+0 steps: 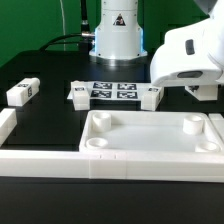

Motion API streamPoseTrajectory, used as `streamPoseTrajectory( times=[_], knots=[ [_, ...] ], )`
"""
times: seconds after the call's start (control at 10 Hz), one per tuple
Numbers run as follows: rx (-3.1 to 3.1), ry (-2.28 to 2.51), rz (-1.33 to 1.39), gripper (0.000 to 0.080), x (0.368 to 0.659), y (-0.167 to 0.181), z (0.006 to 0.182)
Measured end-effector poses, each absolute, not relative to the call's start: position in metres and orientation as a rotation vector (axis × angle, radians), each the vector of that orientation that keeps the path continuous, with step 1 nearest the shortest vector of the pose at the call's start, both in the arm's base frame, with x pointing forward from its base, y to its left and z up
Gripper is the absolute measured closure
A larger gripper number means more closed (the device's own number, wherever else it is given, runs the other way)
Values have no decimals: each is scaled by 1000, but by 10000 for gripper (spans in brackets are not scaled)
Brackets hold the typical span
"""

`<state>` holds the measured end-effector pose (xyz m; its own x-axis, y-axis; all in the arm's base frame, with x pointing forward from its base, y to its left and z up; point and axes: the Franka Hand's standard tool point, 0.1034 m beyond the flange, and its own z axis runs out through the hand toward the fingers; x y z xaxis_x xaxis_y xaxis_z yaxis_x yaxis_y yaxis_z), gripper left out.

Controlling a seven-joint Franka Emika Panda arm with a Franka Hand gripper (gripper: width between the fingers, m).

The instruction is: Assemble desk

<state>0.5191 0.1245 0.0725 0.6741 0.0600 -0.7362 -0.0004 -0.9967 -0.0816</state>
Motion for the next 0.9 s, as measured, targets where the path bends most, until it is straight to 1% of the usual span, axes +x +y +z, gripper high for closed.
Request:
streamPoseTrajectory(
  times=[0.1, 0.3, 0.4, 0.5, 0.7, 0.8, 0.9],
  knots=[
    [-2840, -54, 1131, 511, 532, 120, 89],
    [-2863, -41, 1036, 511, 550, 108, 119],
    [-2891, -29, 937, 511, 565, 106, 126],
    [-2931, -19, 786, 511, 575, 108, 127],
    [-2971, -8, 629, 511, 573, 108, 126],
    [-2991, -1, 507, 511, 580, 109, 127],
    [-3002, 4, 439, 511, 580, 109, 128]
  ],
)
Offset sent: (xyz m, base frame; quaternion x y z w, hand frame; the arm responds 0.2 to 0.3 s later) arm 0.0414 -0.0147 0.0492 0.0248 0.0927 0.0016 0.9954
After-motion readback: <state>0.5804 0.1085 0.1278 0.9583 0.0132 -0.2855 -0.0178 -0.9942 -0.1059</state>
